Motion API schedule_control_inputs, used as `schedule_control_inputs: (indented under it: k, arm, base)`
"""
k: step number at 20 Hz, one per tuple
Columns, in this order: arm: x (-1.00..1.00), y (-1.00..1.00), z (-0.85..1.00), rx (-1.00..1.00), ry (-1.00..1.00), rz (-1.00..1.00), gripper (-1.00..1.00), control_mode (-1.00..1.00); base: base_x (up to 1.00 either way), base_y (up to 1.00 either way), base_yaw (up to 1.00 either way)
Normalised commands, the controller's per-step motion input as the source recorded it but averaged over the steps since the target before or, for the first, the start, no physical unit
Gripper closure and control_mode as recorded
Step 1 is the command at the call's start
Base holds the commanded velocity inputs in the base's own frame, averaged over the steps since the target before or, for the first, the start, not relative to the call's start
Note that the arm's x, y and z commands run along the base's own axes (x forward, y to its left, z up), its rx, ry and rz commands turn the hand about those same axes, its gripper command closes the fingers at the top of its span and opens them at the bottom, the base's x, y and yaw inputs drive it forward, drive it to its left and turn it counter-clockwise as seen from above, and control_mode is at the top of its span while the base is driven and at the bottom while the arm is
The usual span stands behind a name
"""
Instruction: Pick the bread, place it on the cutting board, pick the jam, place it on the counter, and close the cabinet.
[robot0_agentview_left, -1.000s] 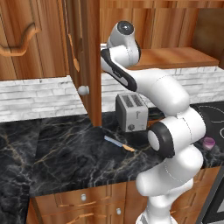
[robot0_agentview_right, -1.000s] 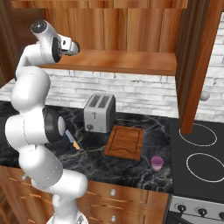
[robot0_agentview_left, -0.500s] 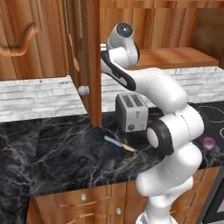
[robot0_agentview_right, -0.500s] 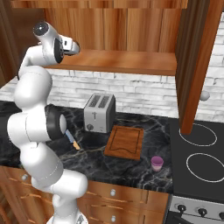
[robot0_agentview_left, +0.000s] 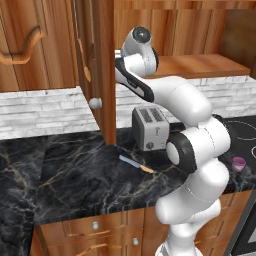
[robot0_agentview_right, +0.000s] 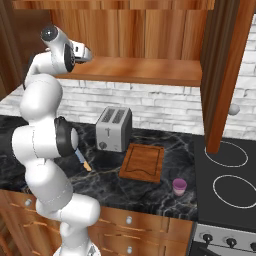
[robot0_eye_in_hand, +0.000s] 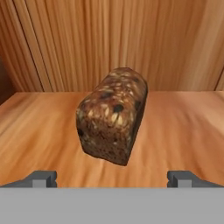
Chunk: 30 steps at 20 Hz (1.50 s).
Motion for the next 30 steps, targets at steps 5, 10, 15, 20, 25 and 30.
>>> schedule_control_inputs:
  k: [5, 10, 15, 20, 25, 30]
  arm:
    - [0.17, 0.00, 0.00, 0.00, 0.00, 0.00, -1.00, -1.00]
    - [0.15, 0.06, 0.00, 0.00, 0.00, 0.00, -1.00, -1.00]
    - [0.16, 0.08, 0.00, 0.00, 0.00, 0.00, -1.00, -1.00]
    - [0.19, 0.06, 0.00, 0.00, 0.00, 0.00, -1.00, -1.00]
    - [0.20, 0.00, -0.01, 0.00, 0.00, 0.00, -1.00, -1.00]
    - [0.16, 0.01, -0.07, -0.02, 0.00, 0.00, -1.00, -1.00]
  base:
    - [0.00, 0.00, 0.00]
    - [0.00, 0.00, 0.00]
    - [0.00, 0.00, 0.00]
    - [0.00, 0.00, 0.00]
    - [0.00, 0.00, 0.00]
    - [0.00, 0.00, 0.00]
